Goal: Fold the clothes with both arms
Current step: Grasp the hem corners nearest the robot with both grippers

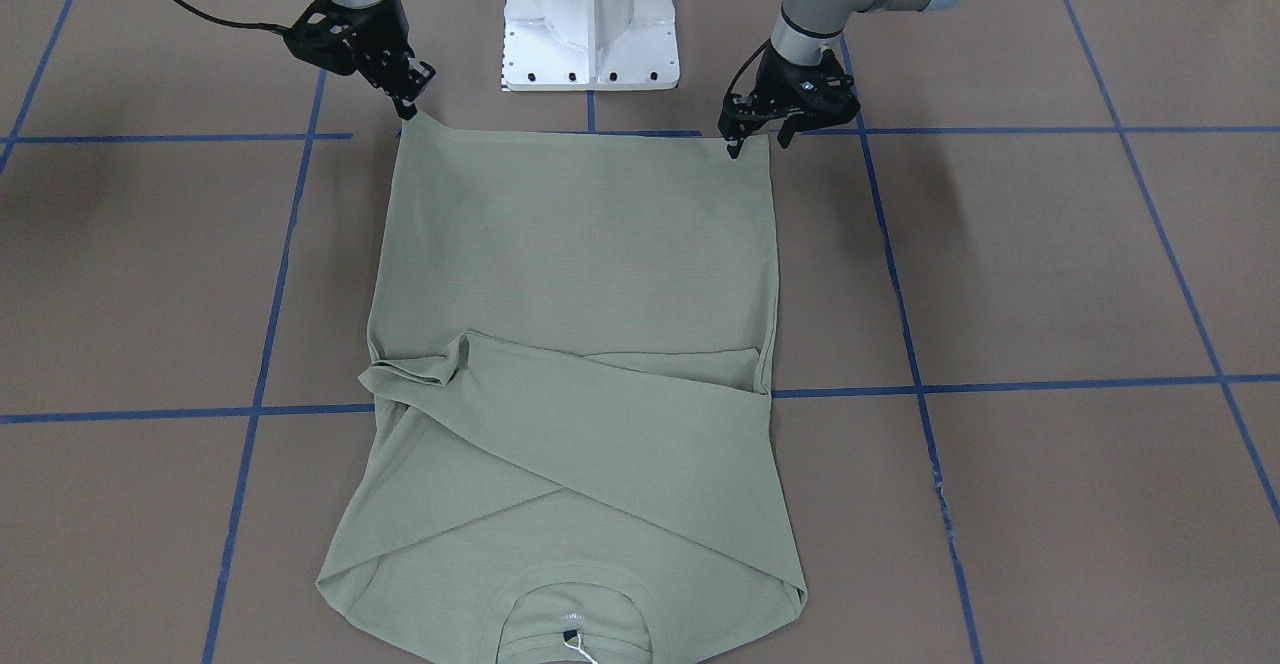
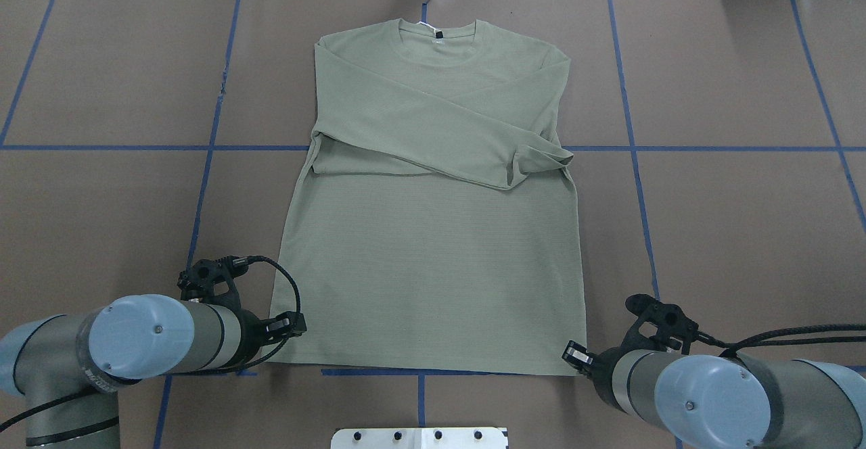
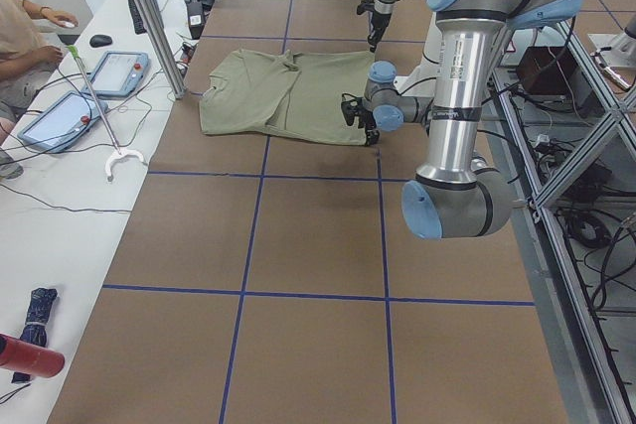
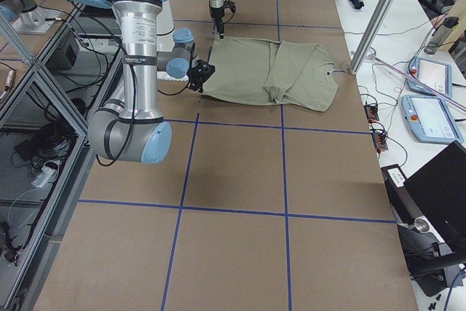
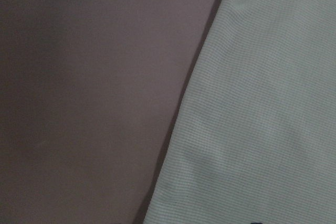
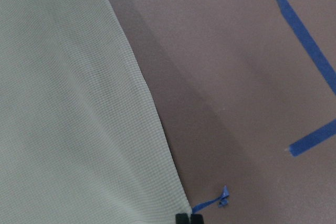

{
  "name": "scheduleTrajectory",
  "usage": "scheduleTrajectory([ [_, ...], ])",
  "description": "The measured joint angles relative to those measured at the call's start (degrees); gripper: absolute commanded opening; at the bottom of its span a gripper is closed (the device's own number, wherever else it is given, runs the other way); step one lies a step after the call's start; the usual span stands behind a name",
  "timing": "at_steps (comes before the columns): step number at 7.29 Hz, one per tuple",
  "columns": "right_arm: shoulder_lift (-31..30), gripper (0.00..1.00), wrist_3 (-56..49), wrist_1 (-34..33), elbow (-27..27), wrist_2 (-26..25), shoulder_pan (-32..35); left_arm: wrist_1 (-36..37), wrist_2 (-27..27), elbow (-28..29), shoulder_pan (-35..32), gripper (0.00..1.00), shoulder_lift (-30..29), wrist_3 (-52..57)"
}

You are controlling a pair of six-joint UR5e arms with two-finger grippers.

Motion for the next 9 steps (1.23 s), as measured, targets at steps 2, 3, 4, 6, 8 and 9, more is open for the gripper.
scheduleTrajectory([
  [2, 0.01, 0.00, 0.03, -0.04, 0.31, 0.04, 0.19, 0.01, -0.08, 0.94, 0.68, 0.62, 0.04, -0.05],
  [3, 0.01, 0.00, 0.08, -0.04, 0.36, -0.04, 0.21, 0.01, -0.09, 1.25, 0.89, 0.59, 0.05, -0.38],
  [4, 0.03, 0.00, 0.18, -0.04, 0.40, -0.13, 0.24, 0.01, -0.10, 1.28, 0.97, 0.52, 0.06, -0.95],
  [6, 0.04, 0.00, 0.32, -0.04, 0.44, -0.25, 0.28, 0.01, -0.15, 1.15, 1.02, 0.38, 0.06, -1.45],
  [8, 0.08, 0.00, 0.41, -0.04, 0.47, -0.36, 0.22, 0.09, -0.18, 0.90, 1.02, 0.22, 0.06, -1.51],
  [9, 0.09, 0.00, 0.44, -0.04, 0.53, -0.46, 0.19, 0.25, -0.18, 0.81, 1.06, 0.25, 0.06, -1.52],
])
